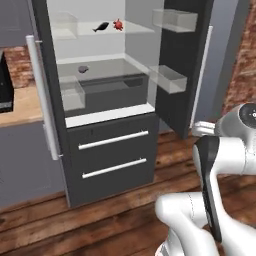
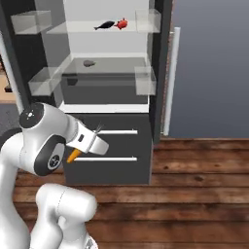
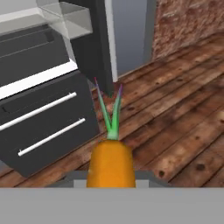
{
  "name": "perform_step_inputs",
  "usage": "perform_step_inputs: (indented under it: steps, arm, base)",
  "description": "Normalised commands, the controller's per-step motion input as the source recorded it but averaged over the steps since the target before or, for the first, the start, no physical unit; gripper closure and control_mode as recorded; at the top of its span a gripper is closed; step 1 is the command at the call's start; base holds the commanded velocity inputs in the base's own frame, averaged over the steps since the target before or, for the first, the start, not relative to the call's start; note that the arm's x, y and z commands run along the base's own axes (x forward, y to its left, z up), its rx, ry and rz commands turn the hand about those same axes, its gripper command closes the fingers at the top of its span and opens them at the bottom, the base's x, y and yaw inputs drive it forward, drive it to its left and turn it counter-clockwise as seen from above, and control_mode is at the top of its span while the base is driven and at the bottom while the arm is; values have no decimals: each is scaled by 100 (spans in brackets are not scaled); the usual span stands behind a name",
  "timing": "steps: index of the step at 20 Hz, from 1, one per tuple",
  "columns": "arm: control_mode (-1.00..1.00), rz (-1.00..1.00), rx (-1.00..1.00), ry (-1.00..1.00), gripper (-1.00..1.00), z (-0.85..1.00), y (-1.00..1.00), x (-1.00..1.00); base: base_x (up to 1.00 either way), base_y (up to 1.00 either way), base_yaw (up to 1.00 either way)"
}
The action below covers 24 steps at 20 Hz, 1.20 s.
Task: Gather the carrot and eggplant from the fridge and place them on a tray on the dining counter. Then gather the fishs from the fridge and place them on the other tray.
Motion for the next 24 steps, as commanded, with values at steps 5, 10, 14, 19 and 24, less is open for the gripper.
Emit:
perform_step_inputs:
  steps: [5, 10, 14, 19, 24]
  arm:
    - [100, 0, 0, 0, 100, 0, 0, 0]
    - [100, 0, 0, 0, 100, 0, 0, 0]
    - [100, 0, 0, 0, 100, 0, 0, 0]
    - [100, 0, 0, 0, 100, 0, 0, 0]
    - [100, 0, 0, 0, 100, 0, 0, 0]
  base:
    - [-65, 4, -56]
    - [-62, 6, -59]
    - [-55, 29, -58]
    - [-51, 36, -53]
    - [-50, 32, -49]
